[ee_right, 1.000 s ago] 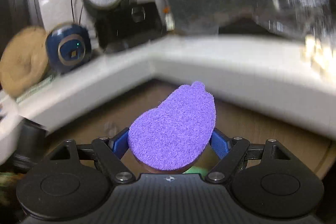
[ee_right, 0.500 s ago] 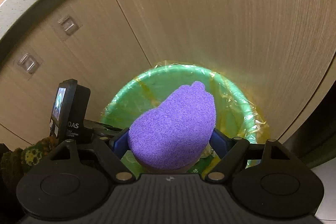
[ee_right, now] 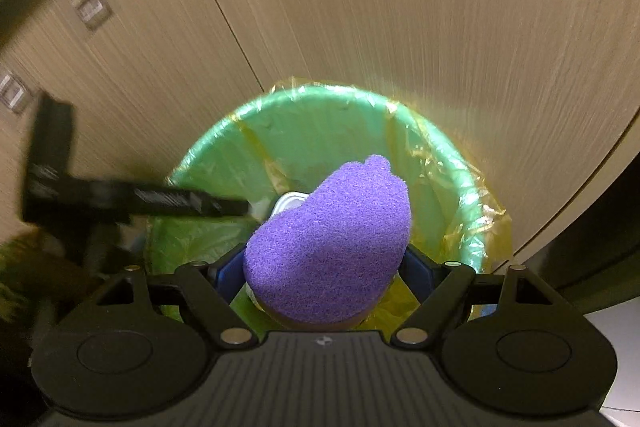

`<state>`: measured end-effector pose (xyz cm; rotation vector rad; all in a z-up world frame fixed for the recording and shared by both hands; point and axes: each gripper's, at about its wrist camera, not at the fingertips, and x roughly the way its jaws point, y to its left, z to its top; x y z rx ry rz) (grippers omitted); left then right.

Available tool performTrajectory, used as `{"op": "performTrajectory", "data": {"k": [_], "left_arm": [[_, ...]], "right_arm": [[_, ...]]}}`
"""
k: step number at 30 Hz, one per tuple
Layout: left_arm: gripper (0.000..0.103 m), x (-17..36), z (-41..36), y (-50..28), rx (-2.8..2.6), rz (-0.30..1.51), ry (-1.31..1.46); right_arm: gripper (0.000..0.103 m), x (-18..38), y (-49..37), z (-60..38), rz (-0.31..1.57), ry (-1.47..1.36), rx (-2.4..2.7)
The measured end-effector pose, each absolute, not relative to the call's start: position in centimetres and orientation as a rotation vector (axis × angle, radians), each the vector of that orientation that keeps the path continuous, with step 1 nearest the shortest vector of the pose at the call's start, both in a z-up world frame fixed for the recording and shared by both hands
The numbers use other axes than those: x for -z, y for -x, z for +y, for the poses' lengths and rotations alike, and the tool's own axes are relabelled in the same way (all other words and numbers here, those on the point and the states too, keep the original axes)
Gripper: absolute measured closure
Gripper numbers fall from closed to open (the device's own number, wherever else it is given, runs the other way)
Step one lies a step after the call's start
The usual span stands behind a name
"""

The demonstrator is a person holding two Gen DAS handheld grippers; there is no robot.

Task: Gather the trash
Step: 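Open both grippers to drop the sponge and ginger into the bin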

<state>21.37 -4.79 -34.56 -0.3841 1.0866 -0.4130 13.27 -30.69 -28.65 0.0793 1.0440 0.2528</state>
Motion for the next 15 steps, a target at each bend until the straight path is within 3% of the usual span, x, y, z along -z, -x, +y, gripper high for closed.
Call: {"op": "performTrajectory", "data": {"k": [7,15], "left_arm": [[0.063,30.3,-2.4,-18.9,0.387,0.997,0.429],[0.063,28.7,-1.5,-16.4,0.36,0.973,0.4]], "right_arm": [[0.023,32.5,-17.0,-26.6,1.126,0.025,-0.336],[0.023,42.1,-24.3,-19.2,1.284,0.15,-0.431]]}}
